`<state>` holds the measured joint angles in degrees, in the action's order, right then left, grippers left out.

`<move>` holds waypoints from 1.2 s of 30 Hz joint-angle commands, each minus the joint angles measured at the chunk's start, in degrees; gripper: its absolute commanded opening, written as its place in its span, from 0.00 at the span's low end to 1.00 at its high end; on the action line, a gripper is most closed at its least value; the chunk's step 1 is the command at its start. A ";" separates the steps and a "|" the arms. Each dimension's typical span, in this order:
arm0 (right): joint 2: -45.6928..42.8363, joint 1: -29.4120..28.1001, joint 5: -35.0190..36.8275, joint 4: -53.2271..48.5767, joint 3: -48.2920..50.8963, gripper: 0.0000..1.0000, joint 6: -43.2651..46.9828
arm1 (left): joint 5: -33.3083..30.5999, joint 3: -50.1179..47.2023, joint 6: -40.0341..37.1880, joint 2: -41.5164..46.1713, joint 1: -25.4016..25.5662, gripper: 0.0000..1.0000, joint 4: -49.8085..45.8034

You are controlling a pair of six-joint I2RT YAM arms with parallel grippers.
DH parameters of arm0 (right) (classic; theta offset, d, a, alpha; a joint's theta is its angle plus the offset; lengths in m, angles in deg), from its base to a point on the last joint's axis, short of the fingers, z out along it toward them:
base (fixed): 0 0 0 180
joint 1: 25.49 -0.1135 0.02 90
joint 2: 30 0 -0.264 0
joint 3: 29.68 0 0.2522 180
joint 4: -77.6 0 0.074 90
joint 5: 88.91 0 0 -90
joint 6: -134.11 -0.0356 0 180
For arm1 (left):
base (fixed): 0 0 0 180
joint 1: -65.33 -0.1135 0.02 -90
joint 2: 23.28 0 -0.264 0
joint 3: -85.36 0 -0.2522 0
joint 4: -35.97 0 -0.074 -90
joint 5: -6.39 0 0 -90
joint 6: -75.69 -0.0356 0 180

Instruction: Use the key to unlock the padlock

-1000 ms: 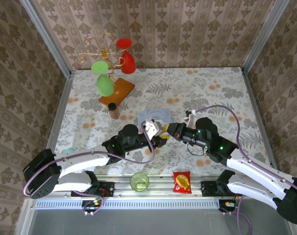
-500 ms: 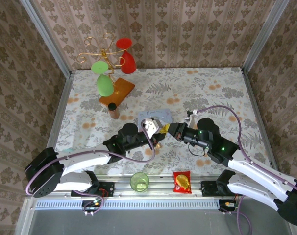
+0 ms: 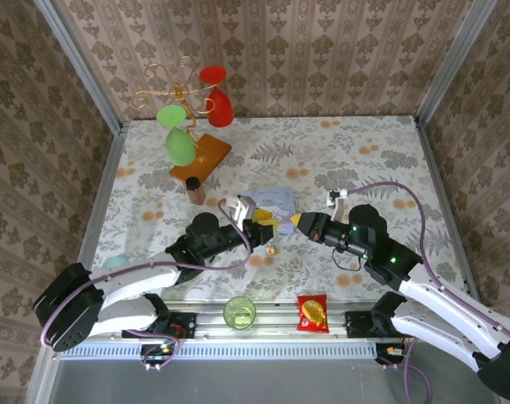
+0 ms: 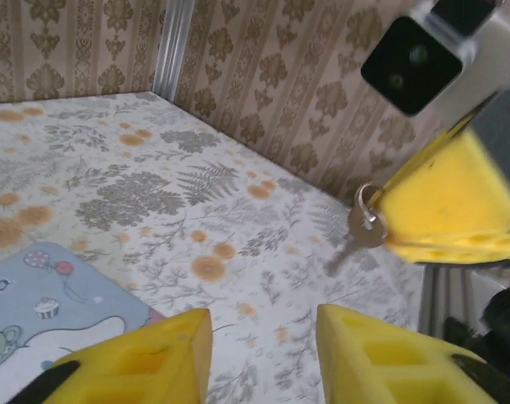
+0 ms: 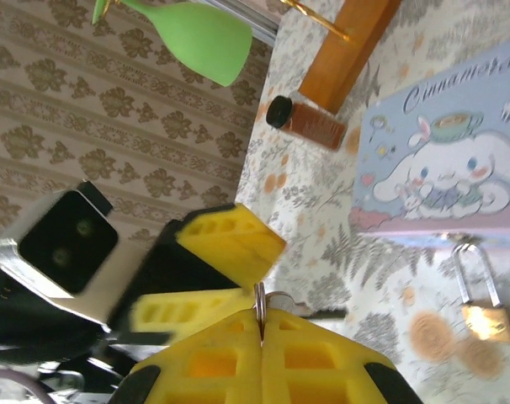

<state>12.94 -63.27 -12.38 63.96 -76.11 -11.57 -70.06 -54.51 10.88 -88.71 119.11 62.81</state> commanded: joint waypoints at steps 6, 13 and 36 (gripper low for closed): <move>1.43 0.83 -5.17 6.46 0.48 0.00 12.21 | -15.49 0.98 37.93 4.38 5.94 0.67 -3.77; 4.79 -0.93 -5.70 23.75 5.10 0.00 11.95 | -19.24 -1.27 61.07 0.19 7.30 0.83 9.59; 9.08 -5.89 -1.20 32.73 9.41 0.00 13.52 | -29.93 -2.73 69.54 -9.30 11.88 0.56 32.20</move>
<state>23.91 -68.69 -15.64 96.78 -67.94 0.47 -97.91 -56.17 81.50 -99.94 130.61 91.36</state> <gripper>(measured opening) 0.061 0.579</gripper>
